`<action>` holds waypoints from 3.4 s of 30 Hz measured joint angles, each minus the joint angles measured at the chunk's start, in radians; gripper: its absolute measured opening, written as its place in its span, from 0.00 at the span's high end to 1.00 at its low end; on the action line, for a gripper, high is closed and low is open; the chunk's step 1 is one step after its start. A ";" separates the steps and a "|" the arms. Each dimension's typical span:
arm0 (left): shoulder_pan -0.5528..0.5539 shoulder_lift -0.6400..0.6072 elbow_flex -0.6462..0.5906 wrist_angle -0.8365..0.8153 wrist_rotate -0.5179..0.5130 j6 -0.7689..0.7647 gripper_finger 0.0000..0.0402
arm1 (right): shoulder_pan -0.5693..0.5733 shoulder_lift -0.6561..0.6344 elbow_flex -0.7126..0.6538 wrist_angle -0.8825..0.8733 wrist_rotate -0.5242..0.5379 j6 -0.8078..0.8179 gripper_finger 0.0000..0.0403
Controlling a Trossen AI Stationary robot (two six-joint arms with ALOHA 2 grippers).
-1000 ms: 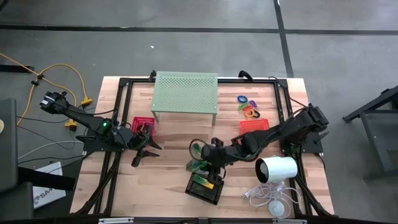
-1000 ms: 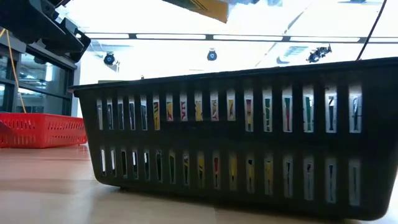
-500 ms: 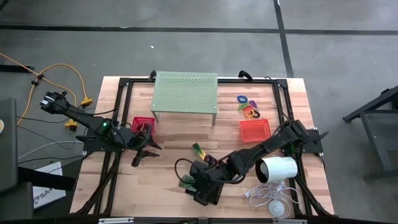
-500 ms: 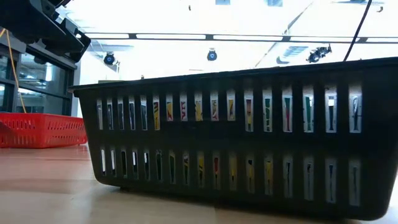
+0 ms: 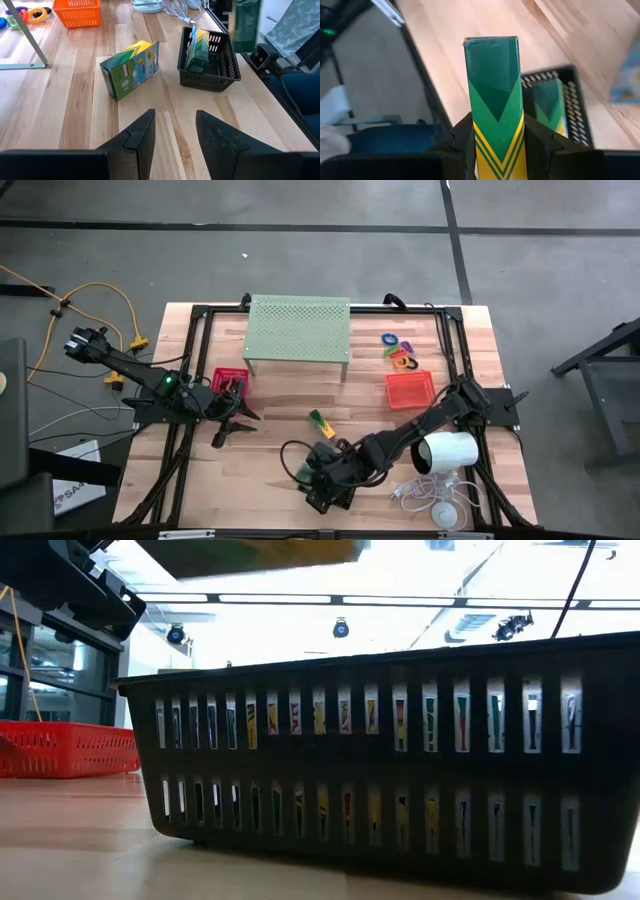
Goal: Pick & Place Office Desk Supplies
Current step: Put the crayon box into the black bin
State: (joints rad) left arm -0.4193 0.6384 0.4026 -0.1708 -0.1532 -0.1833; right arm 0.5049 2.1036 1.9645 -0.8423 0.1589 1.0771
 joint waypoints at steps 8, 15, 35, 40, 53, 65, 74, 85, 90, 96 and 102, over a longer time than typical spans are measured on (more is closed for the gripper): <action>0.000 0.000 0.000 0.000 0.000 0.000 0.66 | 0.012 0.002 0.000 -0.086 0.007 0.076 0.73; 0.000 0.000 0.000 0.000 0.001 0.000 0.66 | 0.022 0.048 -0.001 -0.041 -0.042 0.081 0.73; 0.000 0.000 0.000 0.002 0.005 0.000 0.66 | 0.016 0.078 0.000 -0.121 -0.025 0.017 0.73; 0.000 0.000 0.000 0.004 0.005 0.000 0.66 | 0.011 0.101 0.000 -0.110 -0.043 -0.035 0.73; 0.000 0.000 0.000 0.012 0.004 0.000 0.66 | 0.006 0.111 0.000 -0.100 -0.017 -0.094 0.70; 0.000 0.000 0.000 0.012 0.000 0.000 0.66 | 0.006 0.111 0.000 -0.088 -0.004 -0.113 0.66; 0.000 0.000 0.000 0.012 0.000 0.000 0.66 | 0.006 0.111 0.000 -0.088 -0.004 -0.112 0.66; 0.000 0.000 0.000 0.013 0.001 0.000 0.66 | -0.027 0.059 -0.001 -0.072 0.050 -0.189 0.66; 0.000 0.000 0.000 0.024 0.002 0.000 0.66 | -0.072 0.030 -0.001 -0.077 0.056 -0.244 0.66; 0.000 0.000 0.000 0.027 0.005 0.000 0.66 | -0.128 0.004 -0.001 -0.066 0.049 -0.294 0.66; 0.000 0.000 0.000 0.031 0.005 0.000 0.66 | -0.170 0.004 -0.001 -0.073 0.002 -0.329 0.66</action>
State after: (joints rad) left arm -0.4194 0.6388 0.4023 -0.1402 -0.1482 -0.1833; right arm 0.3352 2.1075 1.9635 -0.9155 0.1611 0.7481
